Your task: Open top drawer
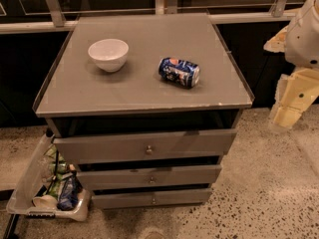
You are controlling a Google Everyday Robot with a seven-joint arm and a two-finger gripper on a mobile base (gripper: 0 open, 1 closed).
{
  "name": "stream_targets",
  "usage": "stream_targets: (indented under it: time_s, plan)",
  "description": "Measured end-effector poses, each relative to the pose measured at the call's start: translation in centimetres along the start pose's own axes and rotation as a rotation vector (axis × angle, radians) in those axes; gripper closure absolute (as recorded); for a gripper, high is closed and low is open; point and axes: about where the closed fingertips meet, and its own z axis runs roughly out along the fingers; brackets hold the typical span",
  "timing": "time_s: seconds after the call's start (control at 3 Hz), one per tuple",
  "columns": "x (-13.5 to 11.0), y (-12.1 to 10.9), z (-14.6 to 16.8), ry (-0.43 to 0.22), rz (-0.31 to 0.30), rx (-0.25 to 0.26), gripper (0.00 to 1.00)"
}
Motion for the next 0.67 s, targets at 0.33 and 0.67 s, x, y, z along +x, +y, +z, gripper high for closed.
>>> stream_targets:
  time_s: [0.33,0.67]
  plan:
    - [0.0,0.0,0.0,0.000,0.000,0.000,0.00]
    - [0.0,1.2,-0.1,-0.015,-0.014,0.016,0.00]
